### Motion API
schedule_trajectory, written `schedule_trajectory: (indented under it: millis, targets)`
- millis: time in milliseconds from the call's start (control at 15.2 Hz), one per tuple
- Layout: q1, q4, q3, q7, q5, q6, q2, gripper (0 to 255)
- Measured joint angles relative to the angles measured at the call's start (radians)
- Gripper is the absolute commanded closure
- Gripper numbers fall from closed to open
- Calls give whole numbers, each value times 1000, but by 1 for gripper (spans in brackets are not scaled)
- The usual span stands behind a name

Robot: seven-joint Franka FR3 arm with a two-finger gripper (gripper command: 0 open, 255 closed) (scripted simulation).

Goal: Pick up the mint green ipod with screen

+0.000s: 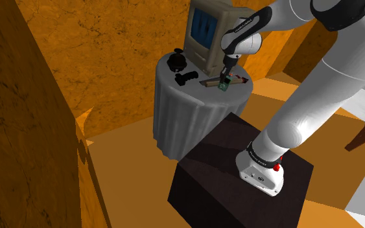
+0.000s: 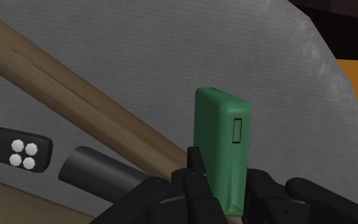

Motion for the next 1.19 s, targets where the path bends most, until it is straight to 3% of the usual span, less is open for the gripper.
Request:
schedule_trajectory:
  millis: [462,1188]
  targets:
    - [0,2,0,4,-5,-7,-5,255]
    - [-5,51,9,58,-78,-157,-120,255]
